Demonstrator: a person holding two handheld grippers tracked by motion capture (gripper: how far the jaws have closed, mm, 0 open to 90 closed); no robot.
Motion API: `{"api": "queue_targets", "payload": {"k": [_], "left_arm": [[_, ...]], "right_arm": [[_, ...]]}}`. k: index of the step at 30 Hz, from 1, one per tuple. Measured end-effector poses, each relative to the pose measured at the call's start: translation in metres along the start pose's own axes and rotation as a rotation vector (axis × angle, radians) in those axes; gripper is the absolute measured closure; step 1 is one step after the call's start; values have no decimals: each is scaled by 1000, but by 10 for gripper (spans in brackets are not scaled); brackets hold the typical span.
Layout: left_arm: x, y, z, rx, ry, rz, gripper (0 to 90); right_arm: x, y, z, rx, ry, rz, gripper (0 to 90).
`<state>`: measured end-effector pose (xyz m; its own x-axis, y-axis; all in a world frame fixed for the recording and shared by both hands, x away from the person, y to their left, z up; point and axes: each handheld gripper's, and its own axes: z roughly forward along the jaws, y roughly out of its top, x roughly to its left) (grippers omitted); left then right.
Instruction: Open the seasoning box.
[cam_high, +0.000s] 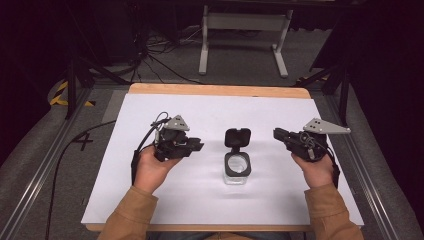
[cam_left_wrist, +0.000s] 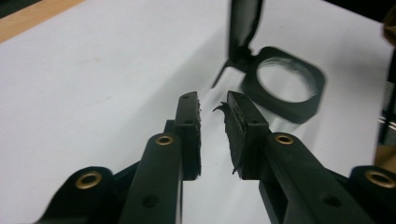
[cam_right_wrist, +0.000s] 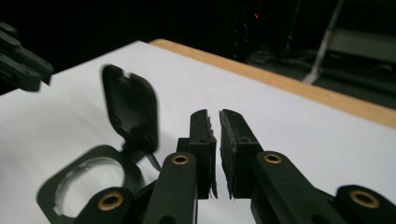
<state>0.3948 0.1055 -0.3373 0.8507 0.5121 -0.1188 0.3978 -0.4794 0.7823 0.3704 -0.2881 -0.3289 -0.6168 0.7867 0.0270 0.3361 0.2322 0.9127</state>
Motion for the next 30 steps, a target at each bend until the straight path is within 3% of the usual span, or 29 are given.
{"api": "queue_targets", "payload": {"k": [1, 2, 4, 8, 12, 14, 17, 18, 21, 24, 27, 30], "left_arm": [[8, -4, -3, 9, 34, -3, 742], [8, -4, -3, 9, 34, -3, 737], [18, -10, -4, 13, 76, 1, 735], [35, -22, -7, 10, 115, -28, 719], [51, -33, -8, -6, 107, -52, 696], [57, -39, -6, -5, 102, -99, 684], [68, -47, -3, 12, 95, -133, 664], [72, -50, -1, 35, 103, -137, 655], [76, -56, 2, 35, 135, -132, 645], [82, -64, 8, 55, 164, -155, 634], [86, -67, 13, 82, 168, -169, 621], [86, -69, 17, 85, 181, -156, 606]], "right_arm": [[-3, -1, -1, 6, -8, 8, 834], [-3, -1, -1, 6, -8, 8, 834], [-9, -3, -3, 10, -24, 16, 821], [-19, -9, -3, 35, -58, 6, 807], [-31, -17, -1, 71, -74, 19, 796], [-36, -20, -1, 83, -84, 21, 787], [-45, -26, 0, 94, -96, 36, 771], [-48, -29, 1, 96, -104, 42, 764], [-54, -35, 2, 106, -113, 55, 748], [-64, -44, 6, 123, -117, 89, 724], [-71, -53, 12, 156, -129, 87, 691], [-75, -62, 20, 206, -152, 72, 665]]}}
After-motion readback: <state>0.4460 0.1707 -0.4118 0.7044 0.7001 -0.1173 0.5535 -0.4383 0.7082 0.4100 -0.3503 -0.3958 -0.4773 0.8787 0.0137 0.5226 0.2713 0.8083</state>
